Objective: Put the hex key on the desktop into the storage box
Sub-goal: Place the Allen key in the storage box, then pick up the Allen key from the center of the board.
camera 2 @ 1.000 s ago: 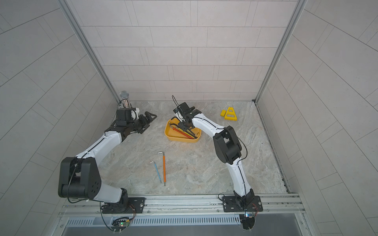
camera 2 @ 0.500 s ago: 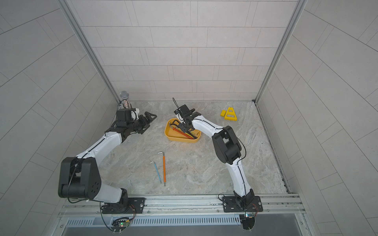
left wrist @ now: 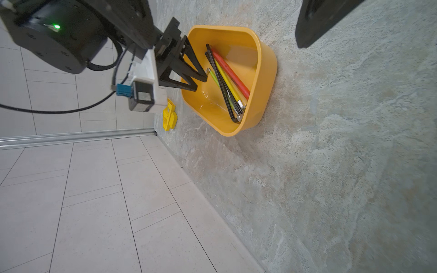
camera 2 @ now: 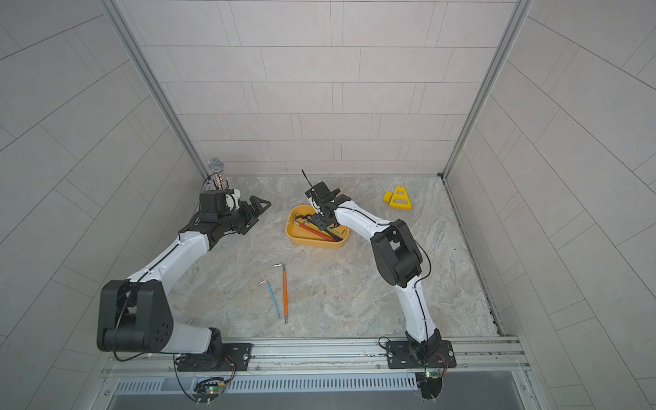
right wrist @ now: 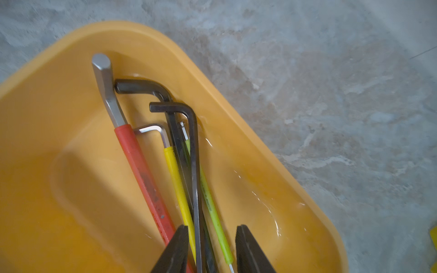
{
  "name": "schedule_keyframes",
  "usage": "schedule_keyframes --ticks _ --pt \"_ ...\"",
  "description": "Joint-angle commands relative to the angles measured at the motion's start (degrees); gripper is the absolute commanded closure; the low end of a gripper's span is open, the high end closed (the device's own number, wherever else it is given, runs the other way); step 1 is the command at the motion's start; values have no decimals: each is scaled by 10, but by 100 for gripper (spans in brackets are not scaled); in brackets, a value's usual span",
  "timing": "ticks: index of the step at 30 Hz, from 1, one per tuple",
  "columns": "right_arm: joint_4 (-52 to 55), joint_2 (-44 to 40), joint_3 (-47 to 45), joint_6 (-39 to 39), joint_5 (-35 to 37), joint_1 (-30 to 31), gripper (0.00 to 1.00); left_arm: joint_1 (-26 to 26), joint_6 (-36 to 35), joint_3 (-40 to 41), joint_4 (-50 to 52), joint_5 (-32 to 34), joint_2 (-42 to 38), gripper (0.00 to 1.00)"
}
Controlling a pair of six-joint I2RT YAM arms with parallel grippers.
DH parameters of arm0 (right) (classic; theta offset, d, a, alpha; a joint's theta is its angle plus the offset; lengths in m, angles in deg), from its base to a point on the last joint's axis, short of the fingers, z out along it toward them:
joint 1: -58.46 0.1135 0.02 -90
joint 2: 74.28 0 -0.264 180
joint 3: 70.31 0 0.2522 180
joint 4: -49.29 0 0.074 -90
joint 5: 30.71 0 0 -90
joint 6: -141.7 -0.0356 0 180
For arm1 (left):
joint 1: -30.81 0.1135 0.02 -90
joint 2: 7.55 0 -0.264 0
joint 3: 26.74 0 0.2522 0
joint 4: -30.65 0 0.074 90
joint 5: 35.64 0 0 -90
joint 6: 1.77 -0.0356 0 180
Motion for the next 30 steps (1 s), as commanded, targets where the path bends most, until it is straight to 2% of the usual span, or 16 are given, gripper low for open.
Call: schedule_keyframes --ticks 1,5,8,11,16,18,19,20,23,26,30 --pt "18 -98 -22 -65 13 -3 55 4 -17 33 33 5 -46 0" --pt "11 -166 -85 -141 -18 -3 48 9 -18 76 51 6 -109 0" --pt "59 -187 -100 -193 -52 -1 47 23 -4 118 43 6 -163 0" --pt "64 -222 -142 -234 -55 17 47 41 7 152 45 1 -208 0" --pt "29 -295 -227 -304 -57 56 43 46 9 174 66 -38 -215 0" --pt "4 -318 -259 -328 -71 73 38 47 10 175 73 -54 -201 0" --pt "2 -326 -269 -337 -71 83 25 47 5 175 82 -60 -196 0" --pt "4 -332 -276 -349 -61 93 21 47 -10 170 102 -61 -192 0" --pt "2 -341 -298 -382 -27 127 20 46 -70 146 191 -17 -192 0" --pt "7 -331 -304 -409 9 170 20 46 -102 134 248 40 -207 0" --pt "4 -291 -296 -446 48 225 24 46 -102 130 265 84 -234 0"
